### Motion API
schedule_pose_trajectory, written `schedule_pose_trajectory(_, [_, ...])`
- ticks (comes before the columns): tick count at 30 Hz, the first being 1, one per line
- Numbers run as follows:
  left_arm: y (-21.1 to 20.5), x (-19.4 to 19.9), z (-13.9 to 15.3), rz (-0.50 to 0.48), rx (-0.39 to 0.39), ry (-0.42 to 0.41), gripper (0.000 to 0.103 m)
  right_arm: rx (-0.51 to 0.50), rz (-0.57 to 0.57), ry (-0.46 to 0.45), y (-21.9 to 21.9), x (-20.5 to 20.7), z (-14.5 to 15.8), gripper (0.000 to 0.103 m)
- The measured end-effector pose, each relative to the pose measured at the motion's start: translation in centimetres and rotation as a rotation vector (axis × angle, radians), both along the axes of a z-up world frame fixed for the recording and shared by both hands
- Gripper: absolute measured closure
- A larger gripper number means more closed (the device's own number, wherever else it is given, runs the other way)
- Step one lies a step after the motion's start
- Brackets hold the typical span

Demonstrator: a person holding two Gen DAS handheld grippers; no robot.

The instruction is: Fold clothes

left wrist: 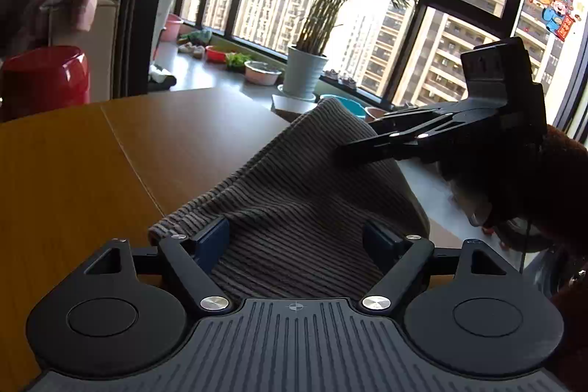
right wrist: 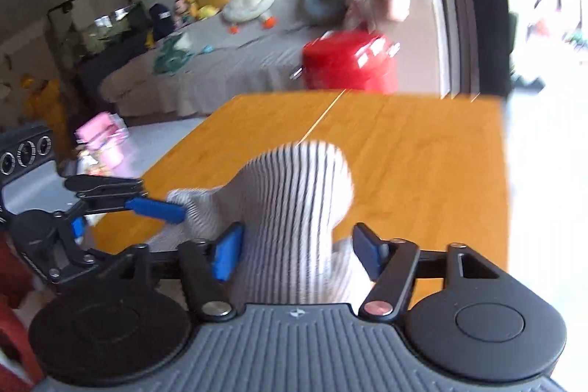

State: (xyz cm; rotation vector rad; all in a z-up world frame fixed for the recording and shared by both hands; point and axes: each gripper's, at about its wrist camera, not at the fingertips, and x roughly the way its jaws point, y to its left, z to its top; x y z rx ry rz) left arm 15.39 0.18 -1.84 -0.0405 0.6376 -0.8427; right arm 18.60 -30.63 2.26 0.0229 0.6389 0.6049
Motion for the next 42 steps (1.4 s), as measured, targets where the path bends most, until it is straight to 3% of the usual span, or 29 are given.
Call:
schedule_pose_trajectory(1, [0.0, 0.1, -0.1, 0.001, -0.001, 0.002, 0.018, -0.031, -0.038, -0.059, -0.3, -0.8, 0.7, 0.035])
schedule_pose_trajectory(2, [0.0, 0.1, -0.2, 0.004, 0.005, 0.001, 0.017, -0.067, -0.077, -0.153, 0.0, -1.9, 1.6, 0.045])
schedule_pose_trajectory(3, [0.1, 0.0, -0.3, 0.008, 0.011, 0.001, 0.016, -0.079, -0.1, -0.233, 0.3, -2.8, 2.5, 0.063])
schedule_pose_trajectory(5, [0.1, 0.0, -0.6, 0.015, 0.022, 0.001, 0.013, -0.008, -0.074, -0.288, 1.1, -3.6, 3.6, 0.069])
schedule_pose_trajectory(7, [0.1, 0.0, -0.8, 0.021, 0.034, 0.001, 0.01, 0.063, -0.004, -0.239, 2.3, -3.1, 3.7, 0.069])
schedule_pose_trajectory(9, [0.1, -0.1, -1.1, 0.028, 0.045, 0.001, 0.009, 0.054, 0.007, -0.146, 3.5, -1.6, 2.0, 0.068])
schedule_pose_trajectory(11, [0.2, -0.1, -1.4, 0.035, 0.057, 0.001, 0.009, 0.012, -0.043, -0.029, 4.0, 0.4, -1.2, 0.068])
schedule_pose_trajectory(13, [0.3, -0.1, -1.7, 0.042, 0.059, 0.009, 0.009, 0.048, -0.083, 0.006, 3.5, 1.4, -4.1, 0.068])
schedule_pose_trajectory(17, [0.7, 0.2, -1.8, 0.048, 0.035, 0.032, 0.008, 0.089, -0.099, 0.026, 3.0, 1.7, -4.2, 0.068])
schedule_pose_trajectory(20, [0.8, -0.1, -0.4, 0.065, 0.039, -0.01, 0.009, 0.063, -0.093, 0.017, 3.2, 1.5, -4.4, 0.068])
schedule_pose_trajectory(26, [1.5, -0.9, 3.6, 0.057, -0.043, -0.088, 0.011, 0.123, -0.109, 0.0, 2.2, 0.7, -5.1, 0.067])
schedule_pose_trajectory(31, [-1.5, 1.8, 0.6, 0.041, 0.043, 0.009, 0.015, 0.166, -0.122, -0.006, 1.4, 0.4, -5.4, 0.066])
schedule_pose_trajectory(33, [-2.1, 2.0, -0.6, 0.036, 0.077, 0.0, 0.014, 0.184, -0.135, 0.008, 0.8, 0.2, -5.0, 0.064])
schedule_pose_trajectory(35, [-2.0, 1.9, -0.7, 0.031, 0.084, -0.006, 0.014, 0.211, -0.161, 0.009, -0.2, -0.8, -4.0, 0.06])
schedule_pose_trajectory(37, [-1.7, 1.8, -0.8, 0.026, 0.086, -0.003, 0.013, 0.184, -0.196, -0.062, -1.0, -3.2, -2.6, 0.048])
schedule_pose_trajectory(40, [-1.5, 1.8, -1.2, 0.024, 0.074, 0.004, 0.01, 0.153, -0.206, -0.138, -1.7, -7.0, -1.1, 0.047])
schedule_pose_trajectory(42, [-1.7, 1.9, -1.3, 0.024, 0.07, 0.004, 0.007, 0.134, -0.209, -0.067, -1.3, -7.8, -2.1, 0.047])
